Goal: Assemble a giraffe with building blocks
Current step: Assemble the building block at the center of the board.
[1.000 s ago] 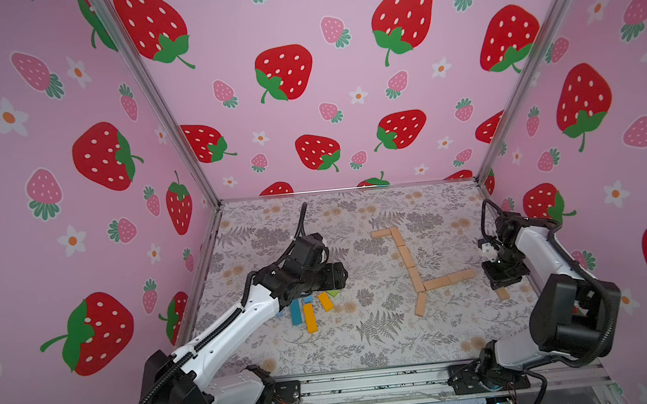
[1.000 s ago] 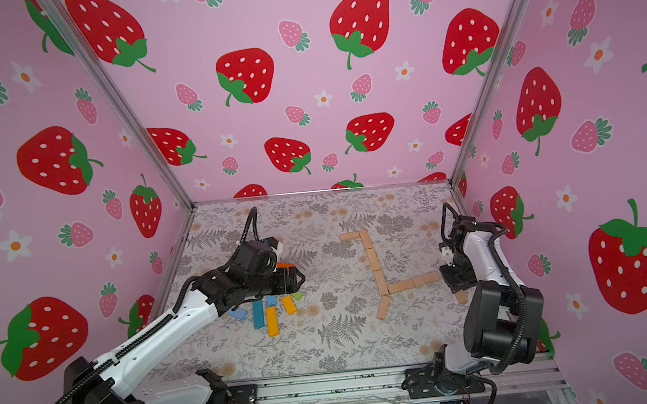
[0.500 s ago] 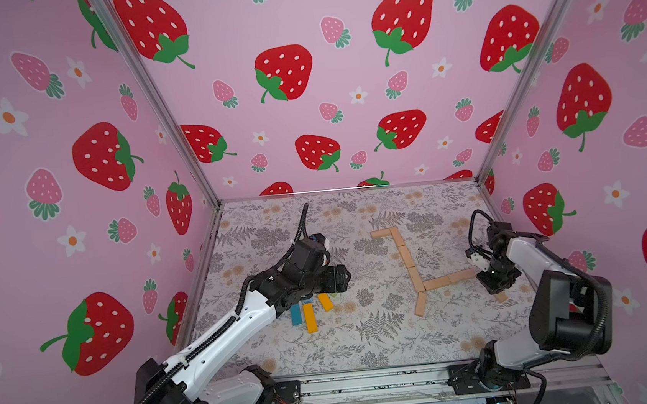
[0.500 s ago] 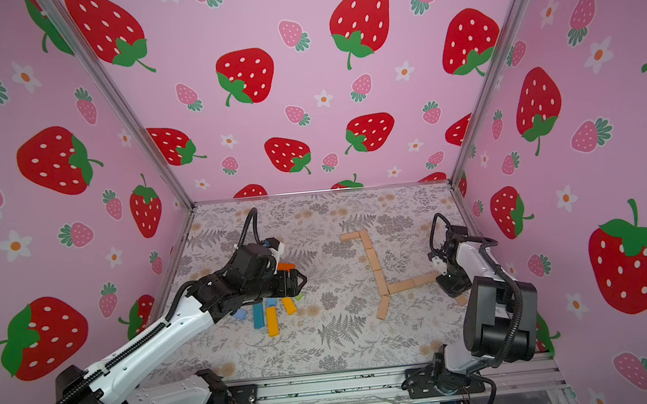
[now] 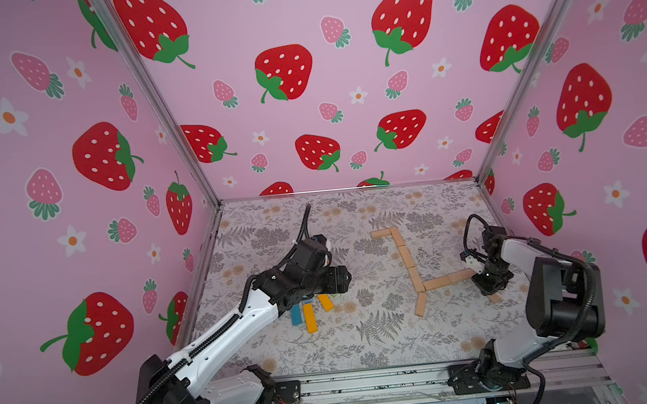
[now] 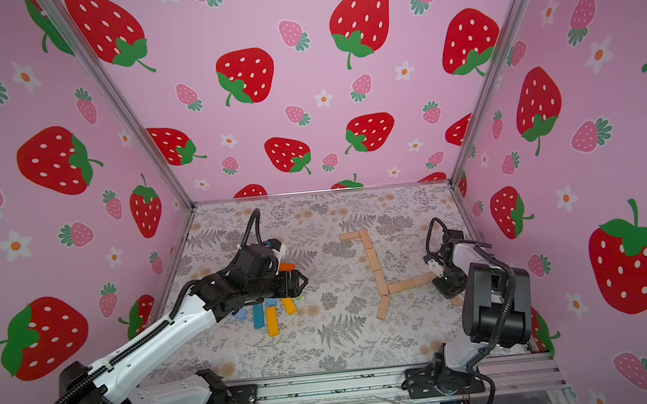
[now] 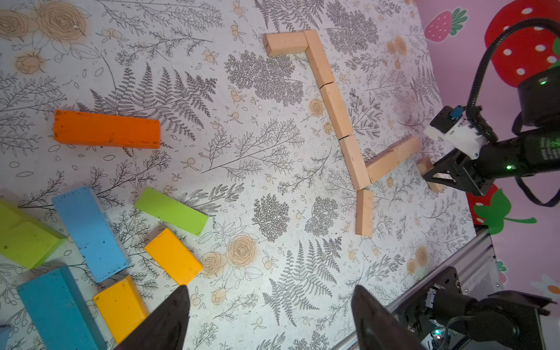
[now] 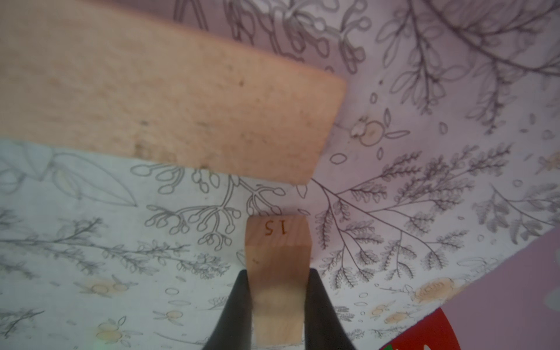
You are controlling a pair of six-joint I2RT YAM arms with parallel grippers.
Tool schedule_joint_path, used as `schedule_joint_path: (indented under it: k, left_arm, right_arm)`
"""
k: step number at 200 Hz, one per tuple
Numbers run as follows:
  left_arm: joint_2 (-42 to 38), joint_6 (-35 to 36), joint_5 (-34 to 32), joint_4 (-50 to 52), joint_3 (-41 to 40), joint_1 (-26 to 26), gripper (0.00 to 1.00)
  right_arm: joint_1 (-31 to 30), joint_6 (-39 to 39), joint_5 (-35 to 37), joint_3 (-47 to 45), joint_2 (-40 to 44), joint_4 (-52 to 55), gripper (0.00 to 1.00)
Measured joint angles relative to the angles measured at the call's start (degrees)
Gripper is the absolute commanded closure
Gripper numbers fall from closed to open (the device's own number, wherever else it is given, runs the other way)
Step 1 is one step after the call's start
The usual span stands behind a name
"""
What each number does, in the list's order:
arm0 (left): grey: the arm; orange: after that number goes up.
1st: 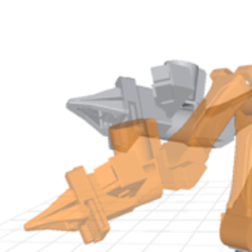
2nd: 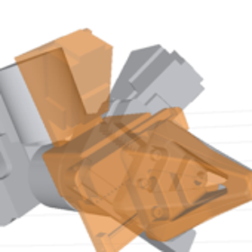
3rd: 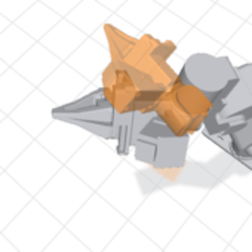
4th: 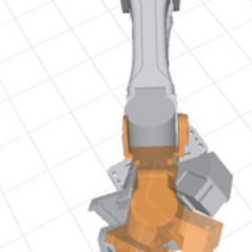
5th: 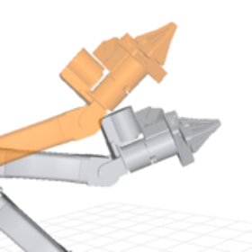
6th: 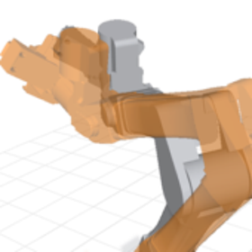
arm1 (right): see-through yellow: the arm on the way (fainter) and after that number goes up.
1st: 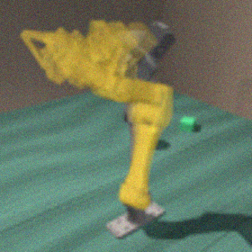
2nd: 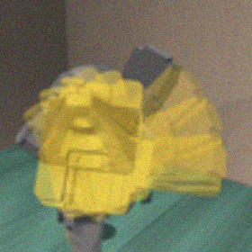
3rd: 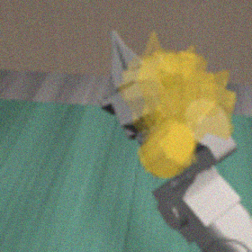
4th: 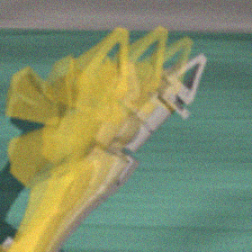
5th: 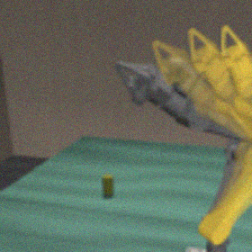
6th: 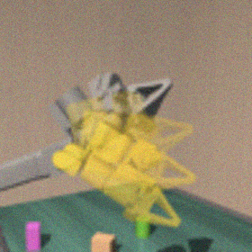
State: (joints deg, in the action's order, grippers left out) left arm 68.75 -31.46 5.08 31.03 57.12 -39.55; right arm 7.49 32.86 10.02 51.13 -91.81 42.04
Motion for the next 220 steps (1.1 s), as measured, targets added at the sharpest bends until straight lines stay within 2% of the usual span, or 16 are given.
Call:
schedule_joint_path:
  k: [52, 112, 220]
  left_arm:
    - [0.15, 0.02, 0.0, 0.0, 0.0, 0.0, 0.15]
    - [0.15, 0.07, 0.02, -0.02, 0.0, 0.0, 0.15]
    - [0.15, 0.2, 0.02, -0.09, -0.2, 0.0, 0.15]
  right_arm:
    - [-0.22, 0.02, 0.0, 0.02, 0.0, -0.46, 0.89]
    - [-0.26, 0.11, -0.04, 0.26, -0.24, -0.35, 0.86]
    - [-2.25, 0.9, 0.0, 1.53, -1.4, -0.07, 0.87]
